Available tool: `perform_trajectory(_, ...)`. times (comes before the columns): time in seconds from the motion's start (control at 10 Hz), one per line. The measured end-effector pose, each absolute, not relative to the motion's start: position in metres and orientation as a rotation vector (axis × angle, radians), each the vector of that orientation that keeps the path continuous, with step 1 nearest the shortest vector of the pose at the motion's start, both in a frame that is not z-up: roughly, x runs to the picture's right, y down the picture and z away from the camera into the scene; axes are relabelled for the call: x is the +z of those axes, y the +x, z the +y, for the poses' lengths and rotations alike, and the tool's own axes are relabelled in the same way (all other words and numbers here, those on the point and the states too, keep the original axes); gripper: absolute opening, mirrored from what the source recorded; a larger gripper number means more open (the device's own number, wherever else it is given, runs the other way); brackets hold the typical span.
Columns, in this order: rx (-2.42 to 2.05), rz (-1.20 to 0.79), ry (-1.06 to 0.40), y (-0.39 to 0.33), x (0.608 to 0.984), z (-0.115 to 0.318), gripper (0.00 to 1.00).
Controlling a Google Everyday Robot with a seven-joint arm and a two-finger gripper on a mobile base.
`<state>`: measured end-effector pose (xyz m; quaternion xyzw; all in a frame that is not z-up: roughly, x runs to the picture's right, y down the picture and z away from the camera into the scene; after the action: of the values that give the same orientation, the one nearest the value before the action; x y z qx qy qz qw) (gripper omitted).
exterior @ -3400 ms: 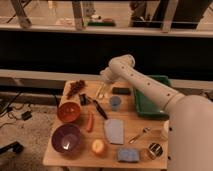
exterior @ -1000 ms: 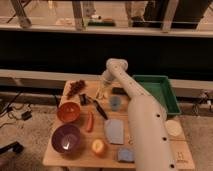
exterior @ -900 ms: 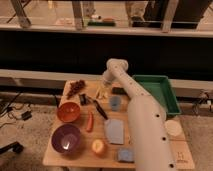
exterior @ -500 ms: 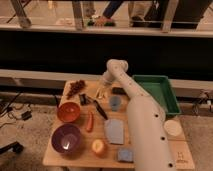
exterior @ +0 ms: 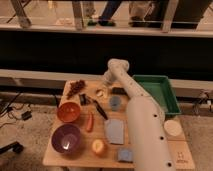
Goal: Place banana in metal cup
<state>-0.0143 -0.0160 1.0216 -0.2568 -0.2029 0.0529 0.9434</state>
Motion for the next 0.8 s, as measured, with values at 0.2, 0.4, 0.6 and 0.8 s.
perform_trajectory(0.2, 0.108, -0.414, -0.520, -0.014, 1.021, -0.017, 0.28)
perform_trajectory(0.4, 0.116, -0.434, -0.490, -0.012, 1.012, -0.026, 0.14)
perform_trajectory(0.6, 0.128, -0.453, -0.448, -0.009, 0.997, -0.040, 0.01)
perform_trajectory(0.8, 0.127, -0.493, -0.379, -0.011, 0.969, -0.058, 0.00)
